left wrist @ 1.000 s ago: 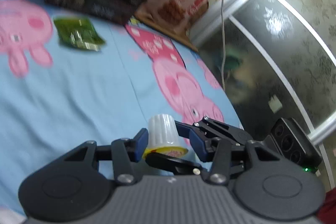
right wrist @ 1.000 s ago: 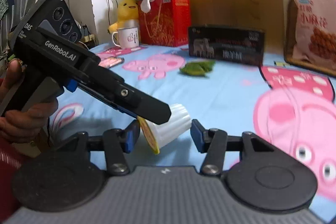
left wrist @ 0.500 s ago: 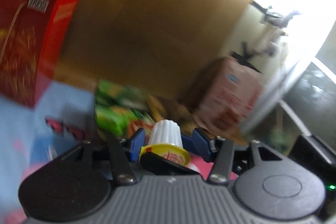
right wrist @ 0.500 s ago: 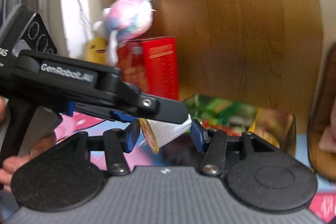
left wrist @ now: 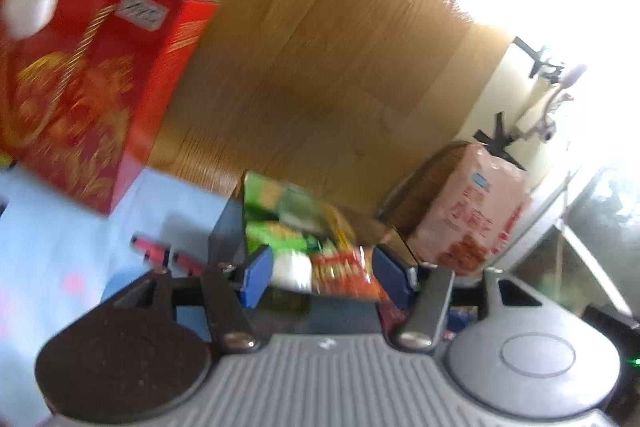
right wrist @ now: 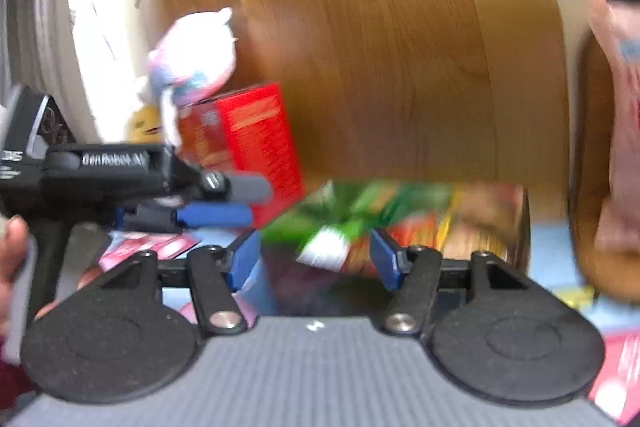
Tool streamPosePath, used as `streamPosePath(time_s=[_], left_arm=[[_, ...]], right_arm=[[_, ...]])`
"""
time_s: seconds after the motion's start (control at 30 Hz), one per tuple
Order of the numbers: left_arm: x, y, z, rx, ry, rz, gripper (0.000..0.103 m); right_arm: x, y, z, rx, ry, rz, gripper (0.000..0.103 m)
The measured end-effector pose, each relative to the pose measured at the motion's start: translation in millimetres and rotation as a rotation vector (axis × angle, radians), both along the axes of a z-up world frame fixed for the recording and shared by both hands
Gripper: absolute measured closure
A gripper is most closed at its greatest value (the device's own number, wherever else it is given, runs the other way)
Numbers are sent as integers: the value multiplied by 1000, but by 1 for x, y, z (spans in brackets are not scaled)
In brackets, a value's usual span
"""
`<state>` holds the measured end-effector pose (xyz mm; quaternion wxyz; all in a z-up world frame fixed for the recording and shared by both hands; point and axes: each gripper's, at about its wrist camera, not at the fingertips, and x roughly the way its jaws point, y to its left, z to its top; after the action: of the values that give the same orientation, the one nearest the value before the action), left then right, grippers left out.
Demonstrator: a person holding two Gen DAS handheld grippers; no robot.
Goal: Organize snacks
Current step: 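Lower the yogurt cup into the tin box and open the right gripper, then grasp the clear green pickle bag with the right gripper and lift it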
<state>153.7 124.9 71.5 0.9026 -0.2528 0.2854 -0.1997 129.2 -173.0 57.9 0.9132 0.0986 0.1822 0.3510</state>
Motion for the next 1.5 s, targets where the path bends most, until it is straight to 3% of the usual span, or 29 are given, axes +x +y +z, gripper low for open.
streamPosePath(time_s=[0.07,0.13,0.3,0.4,0.57,0.7,0.93,1.0,1.07,1.1,1.23,1.33,1.4,1.43,1.5], left_arm=[[-18,5,-11,-30,39,-5,46],[-31,4,-29,-77,102,-25,49],[-46,-7,-77,-133,259,-31,53],[-53,-13,-85,-150,260,-35,57],[-69,-17,-83,-126,265,-47,67],[-98,-21,-87,-144,260,-101,68],[-152,-38,-86,-93,239,-252,65],[-159,-42,-85,-97,240,-292,59],[-163,-42,-83,-103,240,-310,42],[-165,-41,-80,-106,238,-308,39],[-161,-46,-79,-72,242,-318,37],[-161,-52,-83,-81,225,-328,37],[-163,-55,-83,-78,214,-332,38],[-162,-56,-83,-70,207,-326,40],[-158,-56,-82,-62,209,-323,45]], right_arm=[[-15,-8,-16,3,79,32,44],[-20,-11,-34,-17,173,43,59],[-6,-16,-65,74,379,27,68],[-13,-15,-72,139,421,43,74],[-38,-18,-74,166,425,28,79],[-65,-33,-79,190,438,39,81],[-136,-59,-92,187,421,92,82],[-156,-63,-92,168,390,109,80],[-169,-62,-93,145,374,124,79],[-173,-61,-92,129,358,117,76],[-177,-53,-89,91,306,133,56],[-177,-43,-89,38,240,145,56],[-175,-35,-90,31,217,155,61],[-175,-33,-92,30,209,150,69],[-174,-30,-92,13,189,152,73]])
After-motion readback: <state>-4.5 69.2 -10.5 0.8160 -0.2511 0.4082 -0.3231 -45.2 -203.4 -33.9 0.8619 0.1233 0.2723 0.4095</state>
